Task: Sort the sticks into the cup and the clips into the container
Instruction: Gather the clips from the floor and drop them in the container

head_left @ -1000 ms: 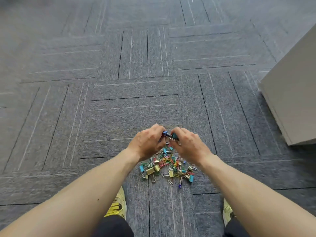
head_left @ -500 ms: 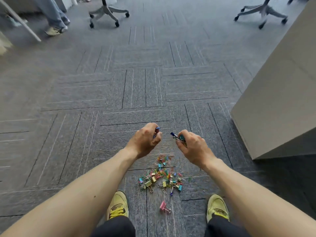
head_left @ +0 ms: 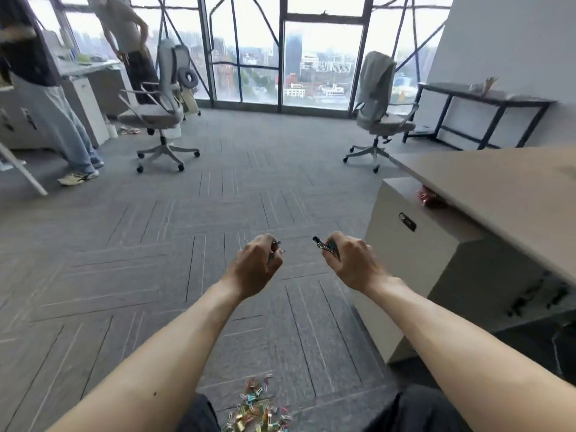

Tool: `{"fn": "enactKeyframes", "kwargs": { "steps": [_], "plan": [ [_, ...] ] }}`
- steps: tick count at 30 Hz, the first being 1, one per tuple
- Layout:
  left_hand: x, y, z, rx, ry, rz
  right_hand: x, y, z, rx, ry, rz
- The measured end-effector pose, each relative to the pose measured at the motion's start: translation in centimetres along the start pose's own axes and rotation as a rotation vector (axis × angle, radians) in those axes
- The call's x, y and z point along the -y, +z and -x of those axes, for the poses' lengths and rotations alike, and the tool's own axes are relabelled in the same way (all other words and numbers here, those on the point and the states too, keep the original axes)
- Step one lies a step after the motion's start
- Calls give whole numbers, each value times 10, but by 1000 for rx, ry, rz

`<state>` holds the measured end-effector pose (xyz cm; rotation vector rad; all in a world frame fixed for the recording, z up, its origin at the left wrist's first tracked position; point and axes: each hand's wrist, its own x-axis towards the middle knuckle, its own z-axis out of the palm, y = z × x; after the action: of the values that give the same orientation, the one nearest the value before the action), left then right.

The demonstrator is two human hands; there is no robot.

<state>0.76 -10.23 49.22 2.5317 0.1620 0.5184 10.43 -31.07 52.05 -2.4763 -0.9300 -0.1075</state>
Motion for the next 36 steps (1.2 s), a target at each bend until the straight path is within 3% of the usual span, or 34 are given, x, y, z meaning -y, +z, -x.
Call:
{"fn": "enactKeyframes", "kwargs": {
  "steps": [6, 14, 29, 36],
  "plan": [
    [-86, -44, -44, -132, 99, 8, 8, -103, 4, -212, -13, 52],
    [-201, -37, -83, -175, 301, 67, -25, -197, 39, -327, 57, 119],
    [-431, 104, -143, 15, 649, 275, -178, -371, 147, -437, 376, 279],
    [-512, 168, -168, 120, 727, 283, -251, -447, 171, -383, 477, 329]
  ]
}}
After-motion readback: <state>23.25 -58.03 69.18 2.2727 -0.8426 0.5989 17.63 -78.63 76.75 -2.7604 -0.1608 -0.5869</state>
